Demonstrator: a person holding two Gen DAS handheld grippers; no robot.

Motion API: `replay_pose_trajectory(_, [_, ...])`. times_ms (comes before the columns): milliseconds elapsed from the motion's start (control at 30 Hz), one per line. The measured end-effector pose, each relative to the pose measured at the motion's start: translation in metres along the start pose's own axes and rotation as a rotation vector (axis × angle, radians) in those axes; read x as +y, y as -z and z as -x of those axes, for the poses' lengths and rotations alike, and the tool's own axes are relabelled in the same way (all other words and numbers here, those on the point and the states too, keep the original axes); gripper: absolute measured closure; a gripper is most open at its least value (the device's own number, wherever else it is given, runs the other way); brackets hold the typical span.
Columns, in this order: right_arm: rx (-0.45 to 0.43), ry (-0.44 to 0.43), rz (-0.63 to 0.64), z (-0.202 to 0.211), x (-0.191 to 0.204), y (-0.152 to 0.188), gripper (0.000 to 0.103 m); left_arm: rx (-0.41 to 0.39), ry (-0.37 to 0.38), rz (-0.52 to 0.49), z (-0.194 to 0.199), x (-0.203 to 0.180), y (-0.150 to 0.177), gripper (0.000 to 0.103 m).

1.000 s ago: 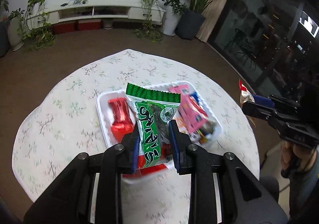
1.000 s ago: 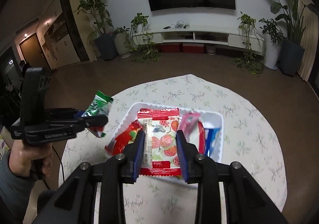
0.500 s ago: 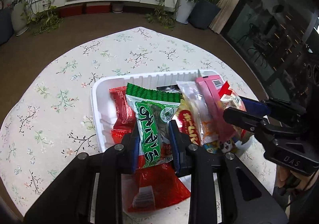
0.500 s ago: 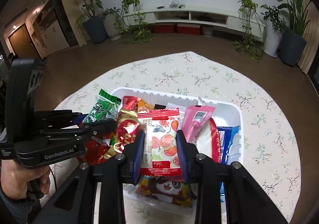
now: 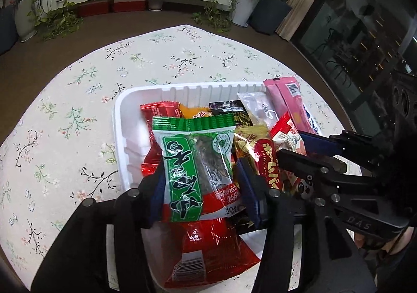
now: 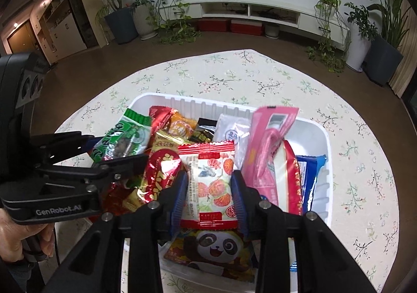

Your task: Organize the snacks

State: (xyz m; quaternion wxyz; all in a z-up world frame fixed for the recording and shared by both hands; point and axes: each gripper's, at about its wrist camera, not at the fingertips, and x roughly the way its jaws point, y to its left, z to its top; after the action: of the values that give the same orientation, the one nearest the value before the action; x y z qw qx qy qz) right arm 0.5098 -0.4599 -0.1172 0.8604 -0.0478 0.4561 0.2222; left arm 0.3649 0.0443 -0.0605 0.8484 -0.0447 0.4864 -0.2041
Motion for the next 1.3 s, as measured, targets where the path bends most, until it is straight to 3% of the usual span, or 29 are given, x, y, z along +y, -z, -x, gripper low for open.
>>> replay_pose_trajectory(100, [0.000,0.004,0.002,0.000,0.000,0.002,0.065,-0.004,0.000,-0.008,0.002,-0.002,0.002,0.054])
replay_pose_trajectory(267, [-0.019,0.021,0.011,0.006,0.004,0.002,0.059,-0.025,-0.008,-0.014,0.014,-0.004,0.006,0.037])
replay_pose_trajectory(533, [-0.087,0.062,0.039,0.039,0.011,0.007,0.048,-0.082,-0.047,-0.023,0.047,-0.011,0.018,0.026])
replay_pose_trajectory(633, [-0.136,0.072,0.015,0.062,0.008,0.011,0.041,-0.129,-0.067,-0.015,0.070,-0.015,0.029,0.012])
replay_pose_trajectory(833, [-0.349,0.092,-0.031,0.132,0.011,0.032,0.013,-0.288,-0.146,-0.058,0.133,-0.053,0.064,0.002])
replay_pose_trajectory(933, [-0.534,0.119,-0.040,0.180,0.017,0.051,0.000,-0.394,-0.174,-0.100,0.171,-0.078,0.085,0.000])
replay_pose_trajectory(1067, [-0.790,0.173,-0.052,0.245,0.029,0.085,0.000,-0.541,-0.352,-0.042,0.224,-0.109,0.118,0.000])
replay_pose_trajectory(1167, [-0.913,0.209,-0.051,0.281,0.039,0.106,0.000,-0.599,-0.501,0.001,0.249,-0.129,0.143,0.000])
replay_pose_trajectory(1300, [-0.963,0.250,-0.035,0.308,0.052,0.128,0.000,-0.647,-0.651,-0.019,0.266,-0.151,0.171,0.000])
